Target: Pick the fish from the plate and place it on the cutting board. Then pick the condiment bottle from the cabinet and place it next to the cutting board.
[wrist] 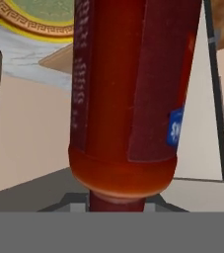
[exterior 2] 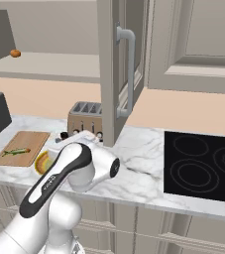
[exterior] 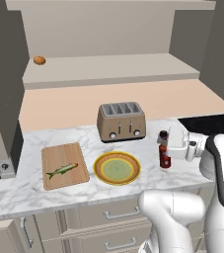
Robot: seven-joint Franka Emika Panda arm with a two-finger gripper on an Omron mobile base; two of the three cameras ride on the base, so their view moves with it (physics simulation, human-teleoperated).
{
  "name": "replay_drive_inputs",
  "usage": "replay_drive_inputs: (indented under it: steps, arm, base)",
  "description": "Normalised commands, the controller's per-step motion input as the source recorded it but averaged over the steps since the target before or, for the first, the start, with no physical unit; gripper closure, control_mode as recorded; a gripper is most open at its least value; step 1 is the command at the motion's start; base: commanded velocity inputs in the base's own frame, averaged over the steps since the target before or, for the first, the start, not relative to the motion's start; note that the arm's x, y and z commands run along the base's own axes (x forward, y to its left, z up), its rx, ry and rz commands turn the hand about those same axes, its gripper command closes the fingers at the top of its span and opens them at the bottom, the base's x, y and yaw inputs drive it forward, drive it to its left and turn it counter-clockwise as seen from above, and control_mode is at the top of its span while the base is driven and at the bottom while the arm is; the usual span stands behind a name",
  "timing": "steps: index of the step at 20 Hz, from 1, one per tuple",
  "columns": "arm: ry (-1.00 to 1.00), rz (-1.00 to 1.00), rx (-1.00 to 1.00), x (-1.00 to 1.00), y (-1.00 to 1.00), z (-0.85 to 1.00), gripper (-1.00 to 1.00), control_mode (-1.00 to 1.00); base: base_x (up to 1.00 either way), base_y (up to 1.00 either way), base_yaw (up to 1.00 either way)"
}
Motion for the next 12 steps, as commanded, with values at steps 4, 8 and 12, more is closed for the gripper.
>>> replay_drive_inputs:
  steps: [4, 8, 12]
  arm:
    - [-0.11, 0.03, 0.00, 0.00, -0.18, -0.04, 1.00, -1.00]
    - [-0.11, 0.04, 0.00, 0.00, -0.16, -0.05, 1.00, -1.00]
    - [-0.06, 0.05, 0.00, 0.00, -0.16, -0.04, 1.00, -1.00]
  base:
    - [0.00, 0.00, 0.00]
    - [0.00, 0.00, 0.00]
    - [0.00, 0.00, 0.00]
